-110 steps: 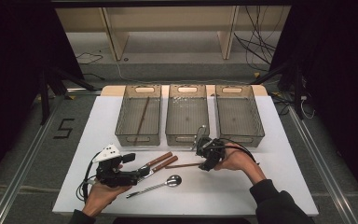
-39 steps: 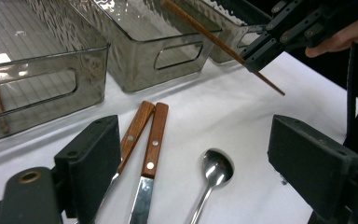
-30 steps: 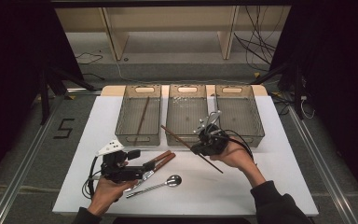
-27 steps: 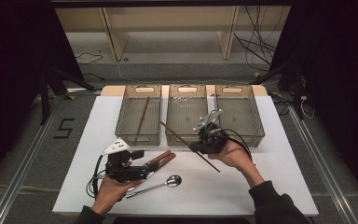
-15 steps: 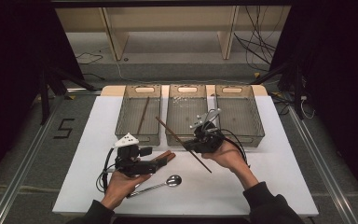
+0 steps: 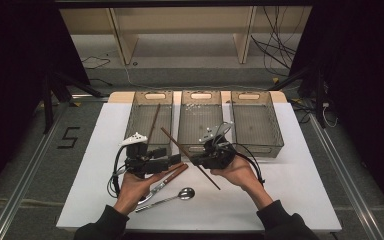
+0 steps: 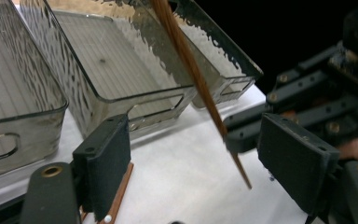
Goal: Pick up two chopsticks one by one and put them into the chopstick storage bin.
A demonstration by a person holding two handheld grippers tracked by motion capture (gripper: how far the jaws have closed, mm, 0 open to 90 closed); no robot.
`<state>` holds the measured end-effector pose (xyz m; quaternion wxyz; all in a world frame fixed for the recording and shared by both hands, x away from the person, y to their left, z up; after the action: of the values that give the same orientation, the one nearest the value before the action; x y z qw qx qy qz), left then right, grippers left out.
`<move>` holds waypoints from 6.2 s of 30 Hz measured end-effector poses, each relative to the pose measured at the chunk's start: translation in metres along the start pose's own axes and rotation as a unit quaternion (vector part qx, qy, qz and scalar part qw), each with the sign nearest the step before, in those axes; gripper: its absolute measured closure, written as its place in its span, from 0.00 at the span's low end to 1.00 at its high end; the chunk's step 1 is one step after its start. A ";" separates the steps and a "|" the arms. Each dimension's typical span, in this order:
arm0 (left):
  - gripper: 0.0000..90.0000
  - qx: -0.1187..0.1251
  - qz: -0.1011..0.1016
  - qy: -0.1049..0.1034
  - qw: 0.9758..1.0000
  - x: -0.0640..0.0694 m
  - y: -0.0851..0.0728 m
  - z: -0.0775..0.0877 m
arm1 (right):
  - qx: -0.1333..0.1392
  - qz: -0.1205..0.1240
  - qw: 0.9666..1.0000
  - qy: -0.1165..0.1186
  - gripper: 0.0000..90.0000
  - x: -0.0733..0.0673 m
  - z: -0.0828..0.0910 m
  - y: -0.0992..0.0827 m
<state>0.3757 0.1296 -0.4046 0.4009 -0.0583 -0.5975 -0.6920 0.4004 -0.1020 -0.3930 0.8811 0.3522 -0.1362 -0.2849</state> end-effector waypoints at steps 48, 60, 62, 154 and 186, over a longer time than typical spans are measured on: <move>0.93 0.022 0.063 -0.085 0.994 -0.006 0.011 -0.015 | 0.051 -0.005 0.999 0.000 0.94 -0.010 0.003 -0.001; 0.94 0.025 0.036 -0.057 0.997 -0.015 0.042 0.017 | 0.072 -0.023 0.997 -0.002 0.67 0.003 0.029 -0.014; 0.94 0.031 0.033 -0.051 0.998 -0.018 0.051 0.025 | 0.073 -0.027 0.997 -0.005 0.62 0.005 0.032 -0.020; 0.91 -0.031 0.125 0.123 0.984 -0.137 0.124 -0.004 | 0.094 -0.053 0.994 -0.026 0.32 -0.003 0.056 -0.089; 0.29 -0.049 0.036 0.099 0.993 -0.080 0.123 0.020 | 0.091 -0.058 0.994 -0.027 0.31 -0.004 0.055 -0.092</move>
<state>0.4980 0.1907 -0.3481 0.4793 -0.0303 -0.5179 -0.7079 0.3353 -0.1838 -0.4178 0.8235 0.4301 -0.1645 -0.3314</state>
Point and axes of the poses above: each handheld gripper's, and its own axes: z roughly backward along the jaws, y roughly out of its top, x roughly to its right, the point moved 1 cm from there along -z, roughly forward along the jaws, and after that the axes turned 13 degrees about -y, right-handed, at the moved point
